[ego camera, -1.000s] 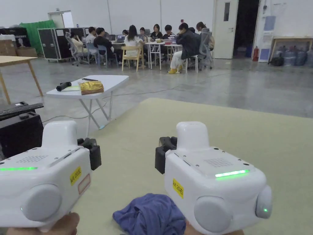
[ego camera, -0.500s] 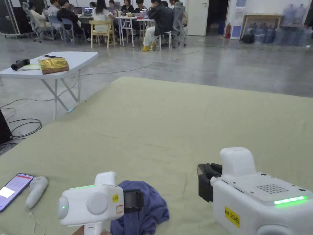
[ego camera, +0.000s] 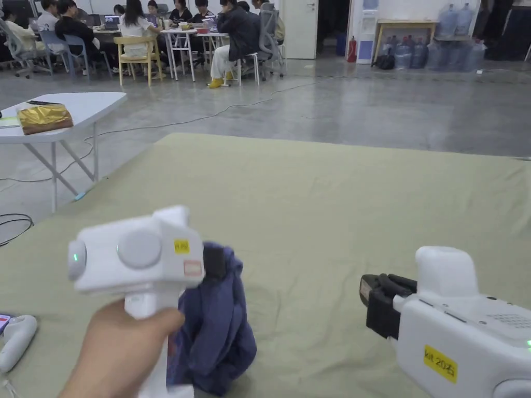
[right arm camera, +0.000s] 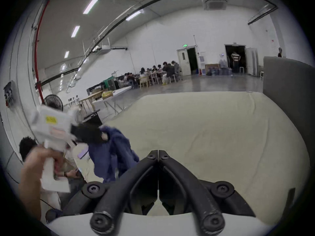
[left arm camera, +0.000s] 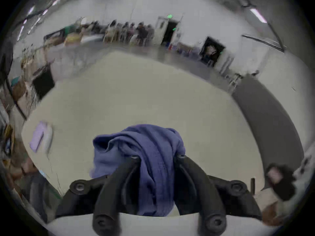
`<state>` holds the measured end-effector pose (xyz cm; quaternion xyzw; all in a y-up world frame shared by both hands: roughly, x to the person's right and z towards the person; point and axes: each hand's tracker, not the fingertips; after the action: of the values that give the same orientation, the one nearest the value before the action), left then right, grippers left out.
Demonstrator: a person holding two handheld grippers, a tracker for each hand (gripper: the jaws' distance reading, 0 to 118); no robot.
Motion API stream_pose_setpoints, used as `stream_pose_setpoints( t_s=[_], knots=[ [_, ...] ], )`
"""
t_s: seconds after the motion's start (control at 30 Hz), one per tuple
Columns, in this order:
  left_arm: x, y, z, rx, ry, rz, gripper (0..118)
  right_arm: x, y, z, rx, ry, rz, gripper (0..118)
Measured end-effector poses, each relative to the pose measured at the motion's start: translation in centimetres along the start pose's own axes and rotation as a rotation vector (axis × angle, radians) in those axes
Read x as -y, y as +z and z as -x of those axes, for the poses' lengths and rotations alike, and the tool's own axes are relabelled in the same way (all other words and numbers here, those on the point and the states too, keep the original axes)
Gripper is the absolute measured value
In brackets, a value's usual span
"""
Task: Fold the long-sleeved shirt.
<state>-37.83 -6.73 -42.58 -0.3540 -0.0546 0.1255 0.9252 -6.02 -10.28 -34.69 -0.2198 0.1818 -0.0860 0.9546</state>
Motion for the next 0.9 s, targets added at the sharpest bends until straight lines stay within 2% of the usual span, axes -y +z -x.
stream_pose_setpoints(
  t_s=[0.17, 0.3, 0.4, 0.47, 0.57, 0.67, 0.7, 0.73, 0.77, 0.8, 0.83, 0.9],
  knots=[
    [-5.4, 6.0, -10.8, 0.14, -0.116, -0.154, 20, -3.1, 5.4, -3.5, 0.069, -0.029, -0.108, 0],
    [-4.5, 5.4, -19.3, 0.234, -0.245, -0.166, 20, -5.0, 10.1, -6.6, 0.161, -0.037, -0.18, 0],
    [-0.5, 0.8, -24.0, 0.256, -0.282, -0.052, 20, -5.3, 12.6, -8.9, 0.231, -0.035, -0.133, 0],
    [3.6, -3.3, -26.4, 0.26, -0.281, 0.063, 20, -4.6, 13.7, -10.3, 0.247, -0.052, -0.161, 0],
    [11.3, -11.3, -29.0, 0.26, -0.277, 0.257, 20, -2.9, 14.8, -12.0, 0.356, -0.035, -0.159, 0],
    [19.2, -18.4, -30.5, 0.241, -0.265, 0.468, 20, -0.8, 15.0, -14.1, 0.362, -0.098, -0.107, 0],
    [21.1, -20.0, -30.4, 0.257, -0.218, 0.525, 21, -0.1, 15.0, -14.7, 0.36, -0.121, -0.089, 0],
    [22.8, -21.6, -30.2, 0.273, -0.176, 0.56, 32, 0.6, 14.9, -15.4, 0.359, -0.136, -0.071, 0],
    [23.5, -22.2, -29.9, 0.287, -0.155, 0.584, 70, 1.1, 14.9, -15.8, 0.36, -0.138, -0.061, 0],
    [23.4, -22.2, -29.7, 0.278, -0.133, 0.577, 95, 1.6, 14.8, -16.1, 0.365, -0.141, -0.049, 0],
    [22.6, -21.6, -29.3, 0.282, -0.141, 0.545, 104, 1.8, 14.8, -16.3, 0.367, -0.144, -0.048, 0],
    [18.9, -18.6, -27.9, 0.348, -0.102, 0.408, 104, 2.1, 15.0, -16.5, 0.354, -0.155, -0.047, 0]
  ],
)
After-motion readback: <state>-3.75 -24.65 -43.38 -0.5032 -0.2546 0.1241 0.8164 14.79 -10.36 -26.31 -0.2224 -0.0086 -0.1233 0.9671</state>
